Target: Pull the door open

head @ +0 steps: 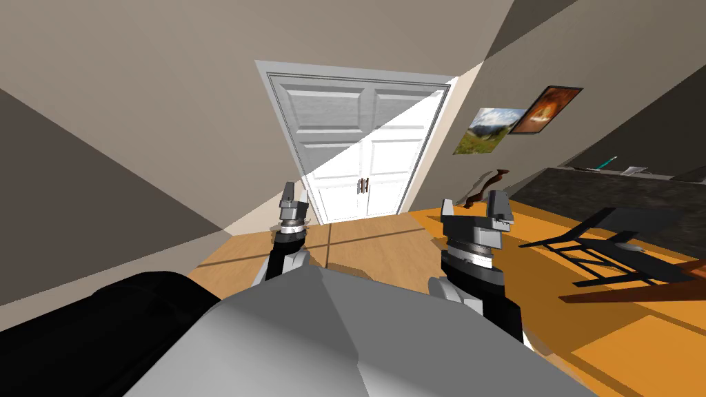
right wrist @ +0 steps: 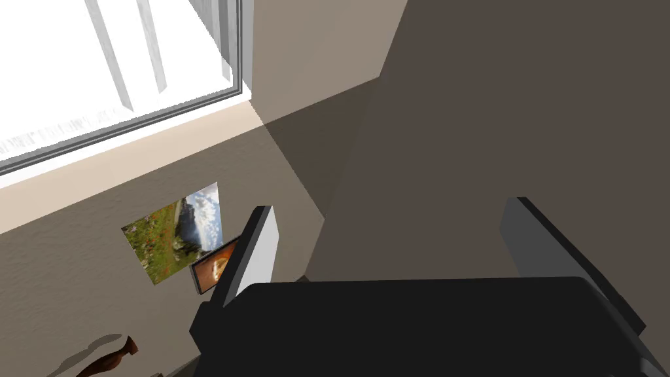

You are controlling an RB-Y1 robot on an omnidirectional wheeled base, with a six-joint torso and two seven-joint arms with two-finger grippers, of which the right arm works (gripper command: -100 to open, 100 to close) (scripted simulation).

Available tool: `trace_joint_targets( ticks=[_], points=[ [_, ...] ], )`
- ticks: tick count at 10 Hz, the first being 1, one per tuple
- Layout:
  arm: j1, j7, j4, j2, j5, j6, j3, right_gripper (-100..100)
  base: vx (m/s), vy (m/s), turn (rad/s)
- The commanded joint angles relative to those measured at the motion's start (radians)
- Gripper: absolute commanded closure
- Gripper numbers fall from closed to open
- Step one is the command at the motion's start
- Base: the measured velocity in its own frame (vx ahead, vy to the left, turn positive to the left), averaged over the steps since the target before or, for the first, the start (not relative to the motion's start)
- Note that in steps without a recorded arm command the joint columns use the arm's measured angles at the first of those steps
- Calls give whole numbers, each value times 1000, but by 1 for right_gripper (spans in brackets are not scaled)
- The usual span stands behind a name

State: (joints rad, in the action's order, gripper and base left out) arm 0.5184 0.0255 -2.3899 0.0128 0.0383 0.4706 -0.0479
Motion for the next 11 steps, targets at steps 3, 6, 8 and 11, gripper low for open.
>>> trace_joint_targets(
  ticks=[3,6,8,11],
  points=[
    [-18,-58,73,19,-32,17,13,-100,150,10,30],
    [-34,-111,139,33,-61,32,25,-100,168,33,21],
    [-46,-149,187,41,-82,44,34,-100,141,32,32],
    [-69,-220,276,53,-121,65,50,-100,146,22,29]
  ],
)
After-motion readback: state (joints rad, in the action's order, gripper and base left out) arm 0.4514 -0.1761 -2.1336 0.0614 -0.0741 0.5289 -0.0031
